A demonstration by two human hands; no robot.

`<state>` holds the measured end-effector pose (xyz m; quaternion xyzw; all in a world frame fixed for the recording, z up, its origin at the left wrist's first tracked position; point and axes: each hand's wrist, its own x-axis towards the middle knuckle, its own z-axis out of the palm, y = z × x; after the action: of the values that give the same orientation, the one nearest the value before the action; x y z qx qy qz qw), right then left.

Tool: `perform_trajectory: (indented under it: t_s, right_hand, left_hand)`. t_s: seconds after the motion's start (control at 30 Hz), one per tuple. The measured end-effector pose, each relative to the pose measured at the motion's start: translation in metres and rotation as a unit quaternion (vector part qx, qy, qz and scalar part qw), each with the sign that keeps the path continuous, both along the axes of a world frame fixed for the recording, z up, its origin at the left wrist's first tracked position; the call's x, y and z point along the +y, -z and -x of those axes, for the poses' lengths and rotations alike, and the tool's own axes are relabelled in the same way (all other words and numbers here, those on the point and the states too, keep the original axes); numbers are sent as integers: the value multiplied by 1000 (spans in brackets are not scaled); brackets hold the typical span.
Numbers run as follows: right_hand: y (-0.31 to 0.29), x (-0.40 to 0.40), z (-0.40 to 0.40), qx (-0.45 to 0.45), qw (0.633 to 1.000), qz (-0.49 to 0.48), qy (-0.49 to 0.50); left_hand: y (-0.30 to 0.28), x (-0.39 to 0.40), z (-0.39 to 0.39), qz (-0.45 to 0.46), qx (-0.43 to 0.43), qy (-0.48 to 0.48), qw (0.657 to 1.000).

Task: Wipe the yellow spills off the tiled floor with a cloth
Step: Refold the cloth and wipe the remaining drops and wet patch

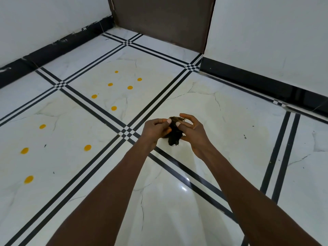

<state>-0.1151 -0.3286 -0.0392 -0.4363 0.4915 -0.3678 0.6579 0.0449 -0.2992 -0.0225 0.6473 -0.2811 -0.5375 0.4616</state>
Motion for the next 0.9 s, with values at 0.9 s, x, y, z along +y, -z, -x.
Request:
perform_trajectory:
  t_s: [0.9]
  right_hand:
    - [-44, -28, -11, 106, 960, 96, -240]
  left_hand:
    - [-135, -32, -78, 198, -246, 142, 938]
